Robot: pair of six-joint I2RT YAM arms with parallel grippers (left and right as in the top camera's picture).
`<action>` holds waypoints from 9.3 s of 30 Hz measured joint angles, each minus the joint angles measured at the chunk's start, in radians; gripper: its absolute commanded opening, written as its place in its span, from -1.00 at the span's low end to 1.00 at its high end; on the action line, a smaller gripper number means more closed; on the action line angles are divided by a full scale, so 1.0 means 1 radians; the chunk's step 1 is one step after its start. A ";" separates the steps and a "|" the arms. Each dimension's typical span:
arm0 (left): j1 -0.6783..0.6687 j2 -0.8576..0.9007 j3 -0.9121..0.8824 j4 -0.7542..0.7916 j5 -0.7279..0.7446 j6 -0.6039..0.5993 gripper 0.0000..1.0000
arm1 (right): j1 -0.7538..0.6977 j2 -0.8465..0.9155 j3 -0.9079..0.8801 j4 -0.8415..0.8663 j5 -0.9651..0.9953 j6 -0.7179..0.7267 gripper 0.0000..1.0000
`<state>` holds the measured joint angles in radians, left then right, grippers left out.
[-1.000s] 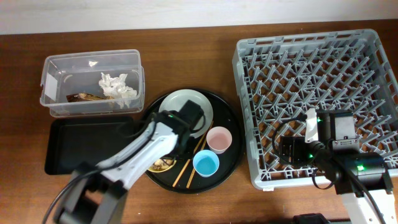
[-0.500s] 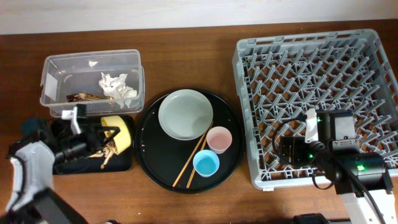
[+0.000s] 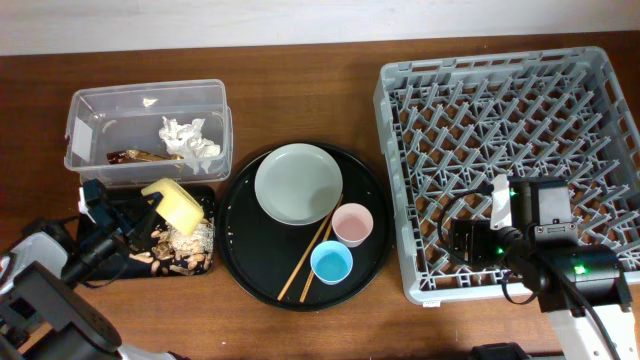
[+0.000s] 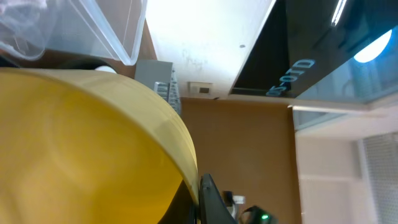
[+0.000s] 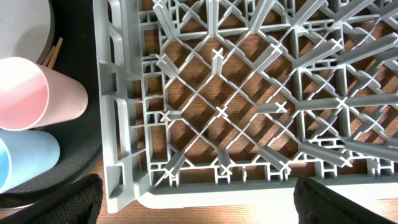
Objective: Sort waste into correct bins and load items into the dishwasher rack
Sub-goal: 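Tip the yellow bowl over the black tray to dump the shells, then place the empty yellow bowl onto the white plate with the left gripper, then lift the blue cup with the left gripper and hand it to the right gripper, then place the blue cup upside down in the dish rack with the right gripper, then lift the pink cup with the left gripper and pass it to the right gripper, then place the pink cup upside down in the dish rack with the right gripper, then grasp the yellow bowl with the right gripper and set it in the rack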
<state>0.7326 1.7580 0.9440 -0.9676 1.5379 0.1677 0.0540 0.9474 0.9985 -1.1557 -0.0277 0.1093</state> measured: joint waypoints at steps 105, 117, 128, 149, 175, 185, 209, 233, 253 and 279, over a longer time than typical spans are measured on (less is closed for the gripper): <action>-1.123 -0.211 -0.017 1.354 -0.187 -1.115 -1.00 | 0.018 0.464 0.190 0.106 -1.414 -0.643 0.30; -1.077 -0.209 -0.010 1.075 -0.256 -0.960 0.98 | 0.019 0.460 0.203 0.088 -1.164 -0.583 0.13; -0.717 -0.477 -0.011 0.209 -1.080 -0.324 0.98 | -0.255 0.404 0.503 -0.293 -0.127 -0.120 0.13; -0.717 -0.586 -0.011 0.186 -1.219 -0.317 0.98 | -0.477 0.814 0.484 -0.343 -0.046 -0.058 0.73; -1.121 -0.492 -0.011 0.457 -1.119 -0.521 -1.00 | -0.277 0.432 0.480 -0.264 -0.383 -0.216 0.92; -0.980 -0.328 -0.015 1.085 -0.202 -0.731 -1.00 | 0.078 0.555 0.480 -0.231 -1.141 -0.733 0.98; -1.039 -0.327 -0.016 1.268 -0.157 -0.891 -1.00 | 0.157 0.557 0.480 -0.122 -1.257 -0.816 0.24; -0.858 -0.434 -0.005 0.216 -1.255 -0.414 0.39 | -0.217 0.830 0.872 -0.468 -0.035 -0.060 0.07; -0.858 -0.435 -0.005 0.183 -1.294 -0.426 0.47 | -0.213 0.855 0.888 -0.422 -0.261 -0.175 0.67; -0.858 -0.435 -0.005 -0.013 -1.686 -0.625 0.70 | 0.430 1.315 0.894 -0.029 -0.179 0.152 -0.80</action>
<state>-0.1257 1.3228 0.9386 -0.9810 -0.1478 -0.4576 0.4843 2.2623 1.8923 -1.1847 -0.2066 0.2615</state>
